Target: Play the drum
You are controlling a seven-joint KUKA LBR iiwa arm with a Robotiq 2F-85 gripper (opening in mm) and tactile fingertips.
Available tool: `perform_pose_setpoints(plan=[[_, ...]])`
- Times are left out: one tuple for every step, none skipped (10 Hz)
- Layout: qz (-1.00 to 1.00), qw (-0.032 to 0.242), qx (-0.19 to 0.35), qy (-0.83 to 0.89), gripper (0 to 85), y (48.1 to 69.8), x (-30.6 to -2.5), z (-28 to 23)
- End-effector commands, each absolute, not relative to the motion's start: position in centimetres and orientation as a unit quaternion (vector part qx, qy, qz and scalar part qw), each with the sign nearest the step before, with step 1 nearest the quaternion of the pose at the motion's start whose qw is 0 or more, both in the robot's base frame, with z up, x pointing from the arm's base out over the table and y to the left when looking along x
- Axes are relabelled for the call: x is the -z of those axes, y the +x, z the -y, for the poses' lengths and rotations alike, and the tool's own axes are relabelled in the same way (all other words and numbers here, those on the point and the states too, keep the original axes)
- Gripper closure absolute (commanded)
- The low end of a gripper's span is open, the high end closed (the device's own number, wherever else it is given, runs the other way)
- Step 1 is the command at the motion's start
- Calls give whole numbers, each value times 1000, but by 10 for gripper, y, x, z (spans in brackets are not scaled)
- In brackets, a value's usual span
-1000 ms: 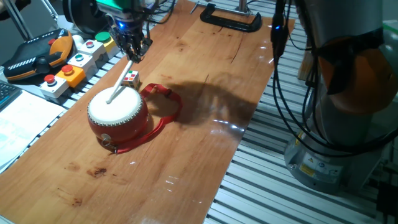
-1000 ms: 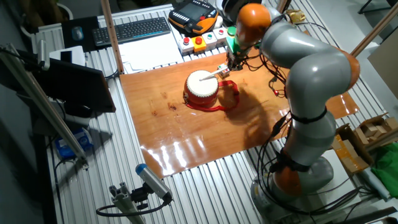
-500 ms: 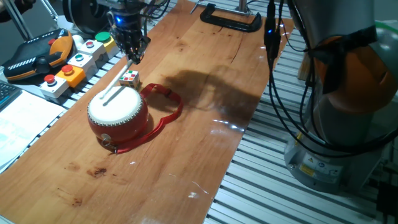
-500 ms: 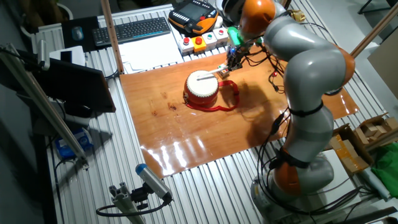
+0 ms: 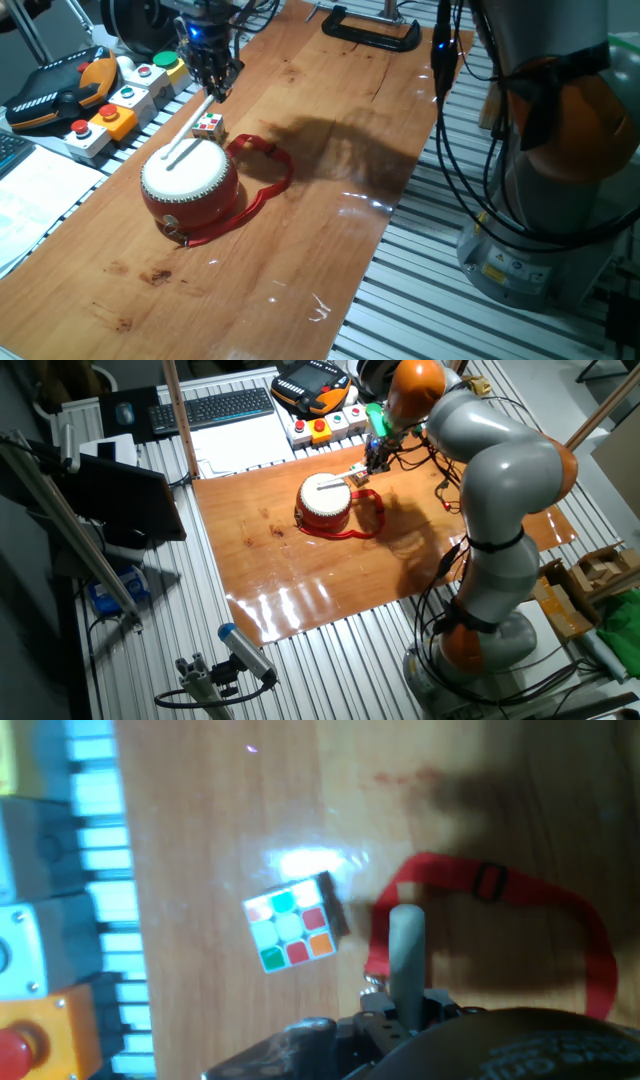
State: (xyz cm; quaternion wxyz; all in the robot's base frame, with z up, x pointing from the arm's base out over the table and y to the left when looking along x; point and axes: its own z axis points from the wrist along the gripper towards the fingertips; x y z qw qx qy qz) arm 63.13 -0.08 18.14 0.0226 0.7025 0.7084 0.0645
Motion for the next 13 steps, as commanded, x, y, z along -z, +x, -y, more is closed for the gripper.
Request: perform_pose_setpoints(plan=[[-709, 76, -49, 700, 843, 631, -182, 2], [-708, 95, -46, 698, 843, 631, -183, 3], [-707, 105, -47, 698, 843, 631, -183, 3], [-708, 96, -48, 698, 843, 631, -182, 4], [-706, 43, -50, 705, 843, 632, -182, 4], [-702, 1, -58, 710, 843, 632, -180, 2], [-698, -23, -65, 713, 843, 631, -180, -1], [-699, -32, -68, 711, 843, 630, -180, -2], [-709, -33, -65, 702, 843, 630, -180, -2], [-713, -30, -63, 697, 843, 630, -180, -2], [-714, -25, -63, 697, 843, 629, -180, -3], [-713, -19, -62, 698, 843, 629, -181, -3], [-718, -2, -58, 693, 843, 628, -181, -2]])
